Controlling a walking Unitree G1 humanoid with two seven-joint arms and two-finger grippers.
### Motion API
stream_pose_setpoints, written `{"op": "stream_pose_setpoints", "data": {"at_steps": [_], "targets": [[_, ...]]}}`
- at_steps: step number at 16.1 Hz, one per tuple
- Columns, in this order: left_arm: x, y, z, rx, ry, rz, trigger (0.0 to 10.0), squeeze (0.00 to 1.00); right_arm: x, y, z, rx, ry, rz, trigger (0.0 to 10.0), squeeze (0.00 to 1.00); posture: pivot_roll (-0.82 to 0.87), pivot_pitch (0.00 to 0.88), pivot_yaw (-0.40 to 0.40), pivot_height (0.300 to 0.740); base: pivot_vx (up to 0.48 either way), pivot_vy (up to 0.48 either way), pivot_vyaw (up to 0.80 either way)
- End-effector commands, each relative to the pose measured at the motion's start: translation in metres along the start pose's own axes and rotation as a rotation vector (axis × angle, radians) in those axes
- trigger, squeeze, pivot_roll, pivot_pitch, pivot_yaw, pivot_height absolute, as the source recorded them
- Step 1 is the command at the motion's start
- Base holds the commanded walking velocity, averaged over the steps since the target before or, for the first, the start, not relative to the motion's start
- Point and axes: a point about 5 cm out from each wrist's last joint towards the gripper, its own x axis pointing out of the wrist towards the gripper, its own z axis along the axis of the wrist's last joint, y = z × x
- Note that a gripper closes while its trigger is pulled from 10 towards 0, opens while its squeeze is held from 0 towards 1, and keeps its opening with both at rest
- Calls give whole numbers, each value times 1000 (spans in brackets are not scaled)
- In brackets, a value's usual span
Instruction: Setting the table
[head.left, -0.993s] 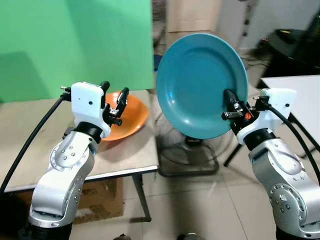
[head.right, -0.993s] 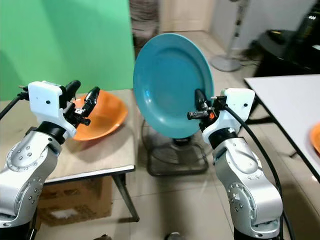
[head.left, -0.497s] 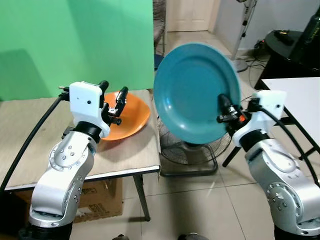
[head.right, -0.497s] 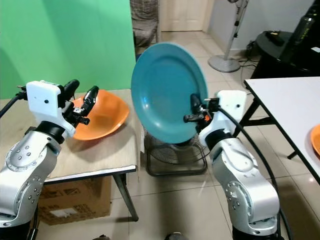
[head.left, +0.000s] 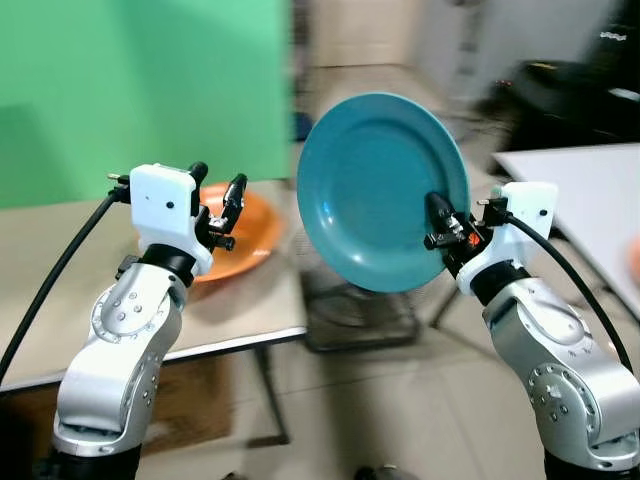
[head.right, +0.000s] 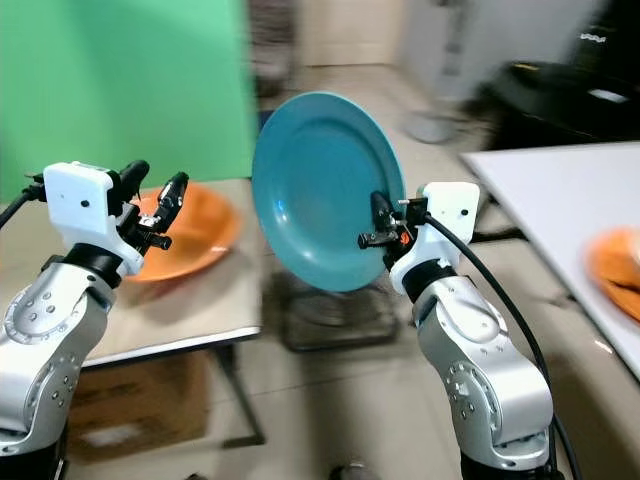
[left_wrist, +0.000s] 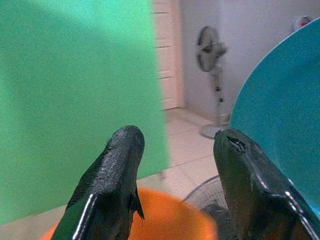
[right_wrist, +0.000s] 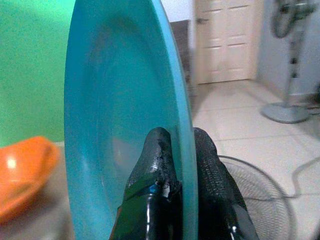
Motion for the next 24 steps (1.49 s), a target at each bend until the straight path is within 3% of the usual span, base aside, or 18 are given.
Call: {"op": "stream_pose_setpoints", "data": {"at_steps": [1, 7, 13, 17, 20, 24], "targets": [[1, -4, -1, 7, 8, -16, 10000, 0, -2, -2, 9, -12, -38, -5, 10000, 0, 96, 0, 15, 740, 0, -289, -800], [3, -1, -2, -6, 18, -19, 10000, 0, -3, -3, 8, -13, -36, -25, 10000, 0, 93, 0, 21, 740, 0, 0, -800], [4, 1, -4, 9, 32, -25, 10000, 0, -4, -2, 8, -8, -37, -25, 10000, 0, 94, 0, 23, 740, 0, 406, -466], [6, 0, -4, 40, 34, -41, 10000, 0, -6, -5, 7, -3, -30, -48, 10000, 0, 82, 0, 32, 740, 0, -120, -109], [7, -2, -6, 16, 40, -56, 10000, 0, -8, -6, 6, 6, -28, -60, 10000, 0, 79, 0, 32, 740, 0, -245, -800], [7, -2, -7, 5, 44, -61, 10000, 0, -9, -6, 6, 11, -28, -65, 10000, 0, 73, 0, 35, 740, 0, 480, -800]]}}
